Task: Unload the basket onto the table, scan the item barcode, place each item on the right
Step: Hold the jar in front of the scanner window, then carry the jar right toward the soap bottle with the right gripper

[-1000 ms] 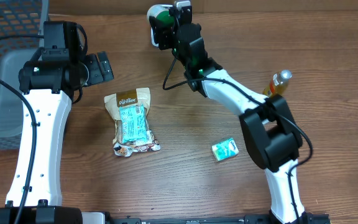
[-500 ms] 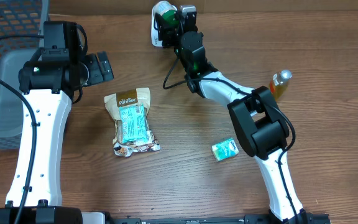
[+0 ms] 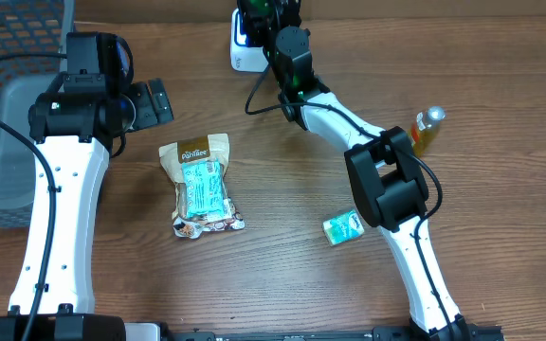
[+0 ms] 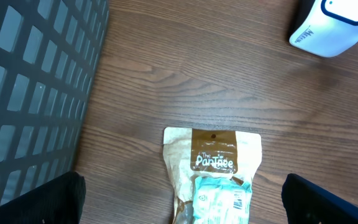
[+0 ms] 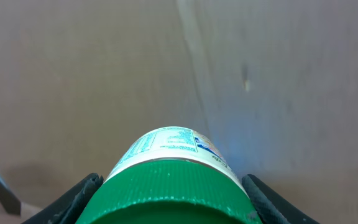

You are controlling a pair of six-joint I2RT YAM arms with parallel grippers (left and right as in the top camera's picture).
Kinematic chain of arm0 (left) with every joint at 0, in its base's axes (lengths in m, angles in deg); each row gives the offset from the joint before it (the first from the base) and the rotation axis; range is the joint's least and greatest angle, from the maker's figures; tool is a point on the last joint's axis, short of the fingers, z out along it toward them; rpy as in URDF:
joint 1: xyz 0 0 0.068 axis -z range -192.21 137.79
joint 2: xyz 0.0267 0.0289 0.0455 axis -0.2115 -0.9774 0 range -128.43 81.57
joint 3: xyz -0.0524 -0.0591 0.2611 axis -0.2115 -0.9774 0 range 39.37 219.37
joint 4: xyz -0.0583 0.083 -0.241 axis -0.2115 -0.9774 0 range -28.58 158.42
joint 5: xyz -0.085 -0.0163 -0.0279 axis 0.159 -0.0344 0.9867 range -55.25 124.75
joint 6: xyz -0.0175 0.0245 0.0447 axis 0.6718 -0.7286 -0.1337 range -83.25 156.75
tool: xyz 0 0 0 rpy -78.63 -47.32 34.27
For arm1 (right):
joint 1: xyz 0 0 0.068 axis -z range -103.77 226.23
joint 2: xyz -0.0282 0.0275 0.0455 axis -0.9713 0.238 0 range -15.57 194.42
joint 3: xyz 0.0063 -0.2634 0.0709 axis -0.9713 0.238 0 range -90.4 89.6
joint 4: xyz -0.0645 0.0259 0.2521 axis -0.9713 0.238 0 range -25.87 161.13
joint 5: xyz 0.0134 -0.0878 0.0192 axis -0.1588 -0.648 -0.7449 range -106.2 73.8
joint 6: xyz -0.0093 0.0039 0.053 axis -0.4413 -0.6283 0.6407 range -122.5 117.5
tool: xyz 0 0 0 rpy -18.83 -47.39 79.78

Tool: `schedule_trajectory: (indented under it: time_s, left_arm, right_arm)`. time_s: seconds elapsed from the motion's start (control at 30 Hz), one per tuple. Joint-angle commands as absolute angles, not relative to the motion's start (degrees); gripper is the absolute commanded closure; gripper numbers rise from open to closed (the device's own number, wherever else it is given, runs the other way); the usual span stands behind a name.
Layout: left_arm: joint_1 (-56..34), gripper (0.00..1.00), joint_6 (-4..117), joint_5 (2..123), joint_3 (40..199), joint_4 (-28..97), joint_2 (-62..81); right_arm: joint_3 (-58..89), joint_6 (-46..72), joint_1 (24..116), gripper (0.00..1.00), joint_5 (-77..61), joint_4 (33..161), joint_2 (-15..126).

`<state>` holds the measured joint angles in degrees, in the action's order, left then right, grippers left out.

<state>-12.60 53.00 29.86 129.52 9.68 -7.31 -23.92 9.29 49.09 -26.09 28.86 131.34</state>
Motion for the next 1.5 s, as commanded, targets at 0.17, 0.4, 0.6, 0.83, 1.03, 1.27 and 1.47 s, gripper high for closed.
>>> schedule_trajectory:
  time_s: [0.17, 0.4, 0.6, 0.83, 1.03, 1.27, 1.47]
  left_arm:
    - [-12.53, 0.0, 51.95, 30.35, 130.16, 9.75, -7.46]
    - [-12.53, 0.0, 51.95, 30.35, 130.16, 9.75, -7.46]
    - [-12.53, 0.0, 51.95, 30.35, 130.16, 9.75, -7.46]
    - [-12.53, 0.0, 51.95, 30.35, 130.16, 9.75, -7.46]
    - [-12.53, 0.0, 51.95, 30.35, 130.16, 9.75, -7.46]
    - [-12.53, 0.01, 51.95, 30.35, 130.16, 9.75, -7.46]
    - [-12.53, 0.0, 51.95, 30.35, 130.16, 9.75, -7.46]
  right_arm:
    - [-25.66, 9.44, 49.69, 0.77, -26.44, 28.31, 133.78]
    - [-25.66, 9.23, 49.69, 0.78, -24.47, 25.08, 132.25]
    - [-25.66, 9.16, 49.69, 0.78, -24.5, 28.53, 123.73]
    - [-25.66, 9.27, 50.38, 0.77, -24.52, 71.2, 101.92]
    - [-25.66, 12.57, 52.68, 0.77, -24.54, 104.86, 91.99]
    - [-24.38, 16.83, 56.92, 0.74, -24.52, 136.46, 90.7]
    - [-15.2, 16.83, 60.5, 0.74, -24.54, 138.14, 90.84]
